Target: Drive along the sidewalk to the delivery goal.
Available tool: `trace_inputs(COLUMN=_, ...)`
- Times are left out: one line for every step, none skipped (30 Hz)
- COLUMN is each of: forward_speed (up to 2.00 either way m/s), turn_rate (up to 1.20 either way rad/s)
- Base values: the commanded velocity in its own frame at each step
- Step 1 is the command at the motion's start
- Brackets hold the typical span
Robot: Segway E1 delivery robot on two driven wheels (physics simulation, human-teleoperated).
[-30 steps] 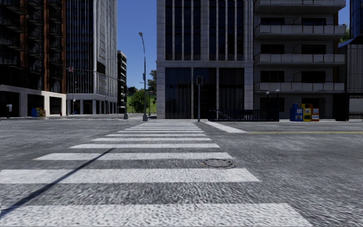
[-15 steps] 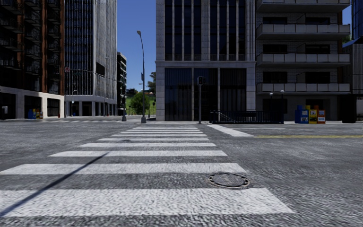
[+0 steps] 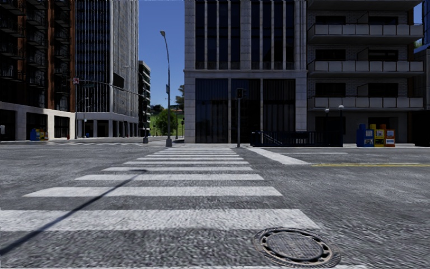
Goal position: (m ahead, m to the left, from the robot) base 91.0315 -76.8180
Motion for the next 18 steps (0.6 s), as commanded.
trace_inputs(forward_speed=2.00, turn_rate=0.28)
trace_inputs(forward_speed=2.00, turn_rate=0.28)
trace_inputs(forward_speed=2.00, turn_rate=0.28)
trace_inputs(forward_speed=2.00, turn_rate=0.28)
trace_inputs(forward_speed=2.00, turn_rate=0.28)
trace_inputs(forward_speed=2.00, turn_rate=0.25)
trace_inputs(forward_speed=2.00, turn_rate=0.09)
trace_inputs(forward_speed=2.00, turn_rate=0.09)
trace_inputs(forward_speed=2.00, turn_rate=0.03)
trace_inputs(forward_speed=2.00, turn_rate=0.00)
trace_inputs(forward_speed=2.00, turn_rate=0.00)
trace_inputs(forward_speed=2.00, turn_rate=0.00)
trace_inputs(forward_speed=2.00, turn_rate=0.00)
trace_inputs(forward_speed=2.00, turn_rate=0.00)
trace_inputs(forward_speed=2.00, turn_rate=0.00)
trace_inputs(forward_speed=2.00, turn_rate=0.00)
trace_inputs(forward_speed=2.00, turn_rate=0.00)
trace_inputs(forward_speed=2.00, turn_rate=0.00)
